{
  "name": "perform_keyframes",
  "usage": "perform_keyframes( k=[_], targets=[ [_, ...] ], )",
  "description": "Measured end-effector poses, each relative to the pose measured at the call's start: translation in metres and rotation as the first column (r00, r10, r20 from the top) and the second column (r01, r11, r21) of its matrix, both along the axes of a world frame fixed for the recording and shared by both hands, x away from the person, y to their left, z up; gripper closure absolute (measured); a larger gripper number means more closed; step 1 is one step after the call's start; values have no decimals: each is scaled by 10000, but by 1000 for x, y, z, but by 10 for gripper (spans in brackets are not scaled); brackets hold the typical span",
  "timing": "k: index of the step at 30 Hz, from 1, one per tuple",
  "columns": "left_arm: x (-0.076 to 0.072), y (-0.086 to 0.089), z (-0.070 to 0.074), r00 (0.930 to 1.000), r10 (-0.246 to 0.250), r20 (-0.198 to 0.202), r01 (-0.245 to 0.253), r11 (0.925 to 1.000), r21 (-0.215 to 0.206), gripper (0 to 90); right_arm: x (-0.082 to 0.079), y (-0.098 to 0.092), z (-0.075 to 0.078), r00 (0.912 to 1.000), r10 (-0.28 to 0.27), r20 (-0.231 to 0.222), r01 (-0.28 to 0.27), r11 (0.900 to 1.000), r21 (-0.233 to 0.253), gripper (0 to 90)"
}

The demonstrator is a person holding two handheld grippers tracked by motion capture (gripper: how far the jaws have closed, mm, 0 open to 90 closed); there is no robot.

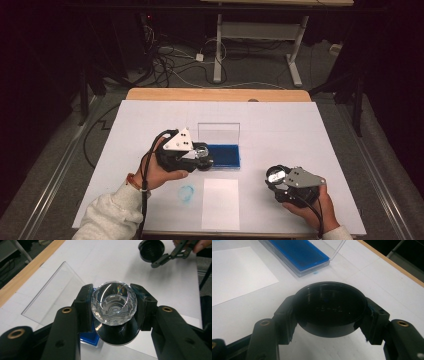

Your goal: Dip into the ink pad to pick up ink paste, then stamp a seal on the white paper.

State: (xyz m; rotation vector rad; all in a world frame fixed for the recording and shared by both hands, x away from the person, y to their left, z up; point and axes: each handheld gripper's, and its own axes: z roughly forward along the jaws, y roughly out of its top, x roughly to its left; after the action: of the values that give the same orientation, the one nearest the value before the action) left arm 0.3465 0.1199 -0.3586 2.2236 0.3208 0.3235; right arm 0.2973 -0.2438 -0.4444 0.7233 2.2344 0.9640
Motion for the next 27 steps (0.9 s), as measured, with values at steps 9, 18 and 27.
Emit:
perform_keyframes(
  k=[9,18,27],
  targets=[
    [-11,-6,-1,9990,-427,-107,427,9991,-70,548,0,-1,-2,10000,-10,-31,10,10000,-28,388],
    [-24,-25,-9,9951,-985,-90,989,9938,502,549,-5,-3,-2,10000,-44,-33,44,9999,-110,388],
    [-30,-43,-31,9853,-1611,-561,1661,9810,1002,549,-6,-1,-4,10000,-1,-98,-2,9997,-232,388]
  ],
)
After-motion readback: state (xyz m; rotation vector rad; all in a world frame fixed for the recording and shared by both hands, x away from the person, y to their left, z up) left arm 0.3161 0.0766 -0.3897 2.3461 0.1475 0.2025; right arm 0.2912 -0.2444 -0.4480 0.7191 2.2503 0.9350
